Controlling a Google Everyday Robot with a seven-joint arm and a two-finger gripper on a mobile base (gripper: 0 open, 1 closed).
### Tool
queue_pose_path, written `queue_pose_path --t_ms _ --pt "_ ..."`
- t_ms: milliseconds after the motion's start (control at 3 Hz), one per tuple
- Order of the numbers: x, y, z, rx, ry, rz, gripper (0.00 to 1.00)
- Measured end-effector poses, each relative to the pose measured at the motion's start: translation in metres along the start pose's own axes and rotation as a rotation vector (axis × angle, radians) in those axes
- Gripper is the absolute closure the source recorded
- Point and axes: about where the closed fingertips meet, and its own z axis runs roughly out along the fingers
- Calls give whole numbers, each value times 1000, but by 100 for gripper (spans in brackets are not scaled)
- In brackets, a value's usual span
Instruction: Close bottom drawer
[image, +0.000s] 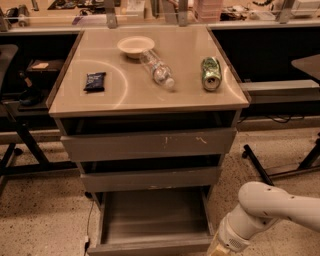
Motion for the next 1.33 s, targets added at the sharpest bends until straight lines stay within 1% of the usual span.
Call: queue_pose_path --t_ms 333,667,1000,1333 --pt "-5 -27 44 -17 -77 -20 100" --pt "-6 -44 81 -62 -165 -29 100" --pt "-5 -42 91 -80 -169 -29 100" --pt "-5 -41 89 -77 -166 -29 100"
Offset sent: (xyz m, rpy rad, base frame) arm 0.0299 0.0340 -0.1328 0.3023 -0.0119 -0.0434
